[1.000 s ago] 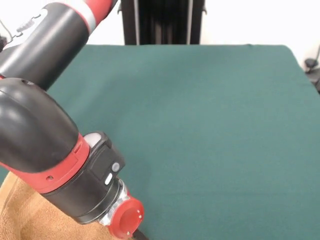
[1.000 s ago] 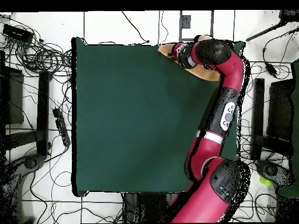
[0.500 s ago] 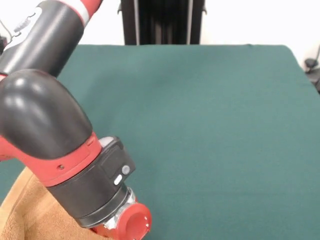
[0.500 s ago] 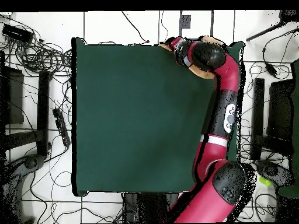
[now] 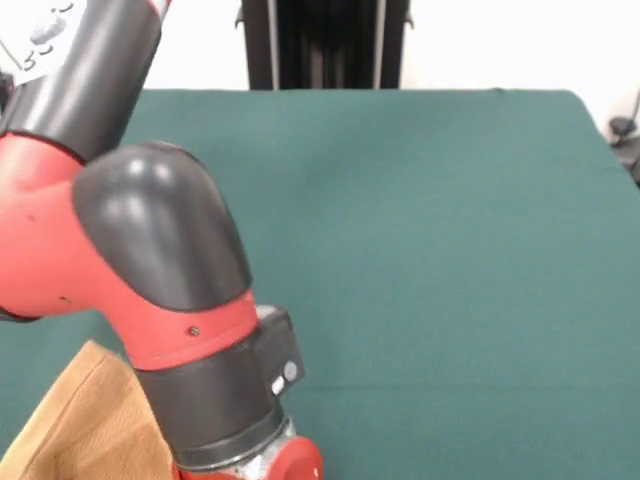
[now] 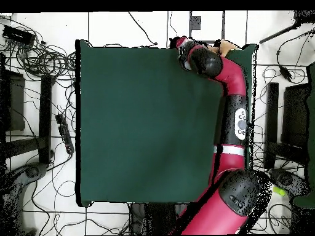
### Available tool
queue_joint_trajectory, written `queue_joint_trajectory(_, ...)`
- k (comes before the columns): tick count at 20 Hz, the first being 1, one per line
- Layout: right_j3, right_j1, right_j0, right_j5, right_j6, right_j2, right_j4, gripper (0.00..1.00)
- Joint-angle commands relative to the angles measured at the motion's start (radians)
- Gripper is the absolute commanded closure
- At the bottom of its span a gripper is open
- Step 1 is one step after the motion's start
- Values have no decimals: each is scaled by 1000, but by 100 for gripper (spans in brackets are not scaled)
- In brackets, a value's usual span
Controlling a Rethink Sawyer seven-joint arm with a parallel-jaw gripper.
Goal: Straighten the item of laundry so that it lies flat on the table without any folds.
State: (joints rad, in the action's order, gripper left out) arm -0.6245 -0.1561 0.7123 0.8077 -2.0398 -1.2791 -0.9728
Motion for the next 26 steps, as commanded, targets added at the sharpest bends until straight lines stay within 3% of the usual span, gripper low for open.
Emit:
queue_joint_trajectory(1,-39,-114,-91,-105,-275,371,-109,0)
queue_joint_trajectory(7,29,-91,-175,-22,-266,466,-60,0)
queue_joint_trajectory(10,86,-99,-198,97,-151,468,-34,0)
queue_joint_trajectory(16,152,-127,-194,193,-23,436,30,0)
queue_joint_trajectory(22,323,-172,-209,457,140,314,31,0)
queue_joint_trajectory(26,433,-192,-188,717,245,120,-78,0)
